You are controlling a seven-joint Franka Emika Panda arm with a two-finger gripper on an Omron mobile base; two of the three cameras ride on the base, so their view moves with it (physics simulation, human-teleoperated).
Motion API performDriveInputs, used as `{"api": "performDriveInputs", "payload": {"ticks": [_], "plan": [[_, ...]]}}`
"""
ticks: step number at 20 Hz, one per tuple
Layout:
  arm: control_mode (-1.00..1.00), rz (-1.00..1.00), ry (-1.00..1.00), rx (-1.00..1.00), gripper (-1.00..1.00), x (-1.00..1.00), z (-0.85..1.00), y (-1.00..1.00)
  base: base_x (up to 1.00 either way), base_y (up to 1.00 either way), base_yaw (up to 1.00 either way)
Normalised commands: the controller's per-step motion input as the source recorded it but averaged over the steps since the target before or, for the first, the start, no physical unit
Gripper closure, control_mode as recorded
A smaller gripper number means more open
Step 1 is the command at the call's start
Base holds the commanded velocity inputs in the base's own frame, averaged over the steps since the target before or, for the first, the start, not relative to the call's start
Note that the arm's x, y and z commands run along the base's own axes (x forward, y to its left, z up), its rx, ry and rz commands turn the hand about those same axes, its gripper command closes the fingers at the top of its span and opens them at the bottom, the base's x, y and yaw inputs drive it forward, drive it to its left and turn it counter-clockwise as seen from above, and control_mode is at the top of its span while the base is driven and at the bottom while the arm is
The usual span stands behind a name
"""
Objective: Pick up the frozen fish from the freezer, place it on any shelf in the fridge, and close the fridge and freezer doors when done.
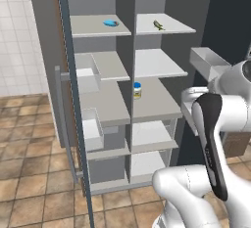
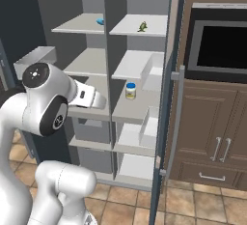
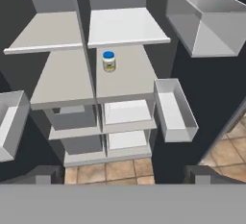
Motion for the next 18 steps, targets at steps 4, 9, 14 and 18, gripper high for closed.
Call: {"api": "performDriveInputs", "payload": {"ticks": [4,9,14,18], "plan": [[-1.0,0.05,-0.1,0.0,-1.0,-0.28,0.12,0.34,0.0,0.0,0.0],[-1.0,0.07,-0.13,0.0,-1.0,-0.4,0.15,0.4,0.0,0.0,0.0],[-1.0,0.05,-0.2,0.0,-1.0,-0.57,0.23,0.4,0.0,0.0,0.0],[-1.0,0.04,-0.21,0.0,-1.0,-0.75,0.19,0.19,0.0,0.0,0.0]]}}
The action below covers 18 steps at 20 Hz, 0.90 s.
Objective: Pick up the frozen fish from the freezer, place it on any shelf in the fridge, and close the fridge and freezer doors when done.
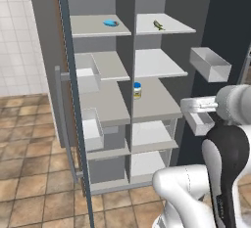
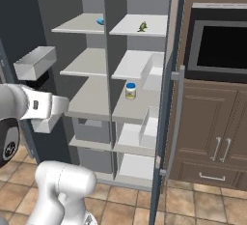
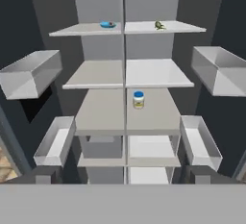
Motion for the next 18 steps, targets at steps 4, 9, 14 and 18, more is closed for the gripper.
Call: {"api": "performDriveInputs", "payload": {"ticks": [4,9,14,18], "plan": [[-1.0,0.03,-0.17,0.0,-1.0,-0.62,0.13,0.33,0.0,0.0,0.0],[-1.0,0.0,-0.12,0.0,-1.0,-0.58,0.02,0.53,0.0,0.0,0.0],[-1.0,0.0,-0.13,0.0,-1.0,-0.46,0.0,0.63,0.0,0.0,0.0],[-1.0,-0.02,-0.12,0.0,-1.0,-0.24,0.0,0.76,0.0,0.0,0.0]]}}
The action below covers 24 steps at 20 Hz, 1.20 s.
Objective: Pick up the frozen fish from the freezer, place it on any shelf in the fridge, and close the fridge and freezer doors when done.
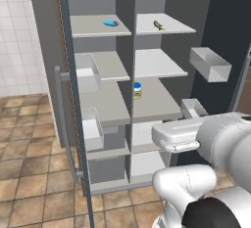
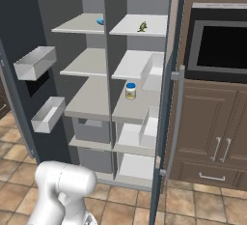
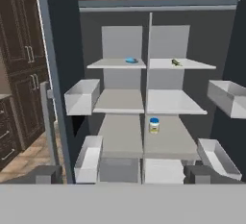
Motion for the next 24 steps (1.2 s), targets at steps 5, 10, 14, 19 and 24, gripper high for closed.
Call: {"api": "performDriveInputs", "payload": {"ticks": [5,10,14,19,24], "plan": [[-1.0,-0.13,-0.07,0.0,-1.0,0.0,0.0,0.9,0.0,0.0,0.0],[-1.0,-0.27,-0.02,0.0,-1.0,0.1,0.0,0.63,0.0,0.0,0.0],[-1.0,-0.23,0.0,0.02,-1.0,0.01,0.0,0.28,0.0,0.0,0.0],[-1.0,-0.2,0.0,0.0,-1.0,0.2,0.0,0.25,0.0,0.0,0.0],[-1.0,-0.18,-0.01,0.0,-1.0,0.24,-0.04,0.32,0.0,0.0,0.0]]}}
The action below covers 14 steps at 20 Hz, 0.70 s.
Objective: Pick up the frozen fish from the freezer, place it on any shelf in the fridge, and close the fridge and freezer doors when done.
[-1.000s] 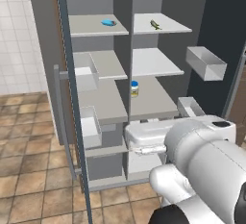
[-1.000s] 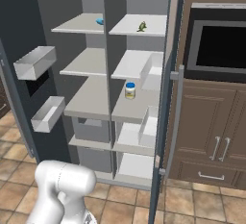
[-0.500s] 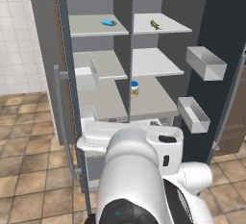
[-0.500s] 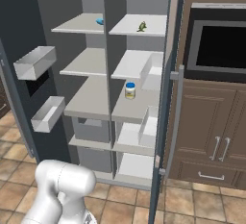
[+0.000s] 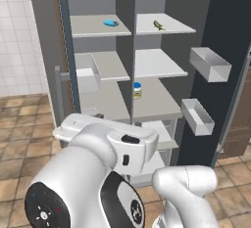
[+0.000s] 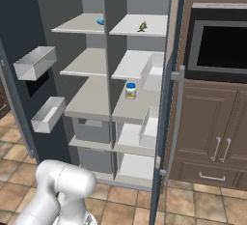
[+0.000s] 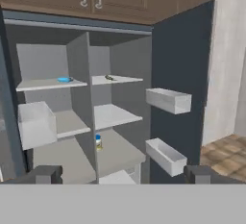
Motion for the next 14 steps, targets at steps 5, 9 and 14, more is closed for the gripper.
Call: {"api": "performDriveInputs", "payload": {"ticks": [5,9,14], "plan": [[-1.0,-0.17,0.0,0.0,-1.0,0.31,-0.09,0.4,0.0,0.0,0.0],[-1.0,-0.15,0.0,0.0,-1.0,0.41,-0.15,0.42,0.0,0.0,0.0],[-1.0,-0.13,0.0,0.0,-1.0,0.42,-0.31,0.35,0.0,0.0,0.0]]}}
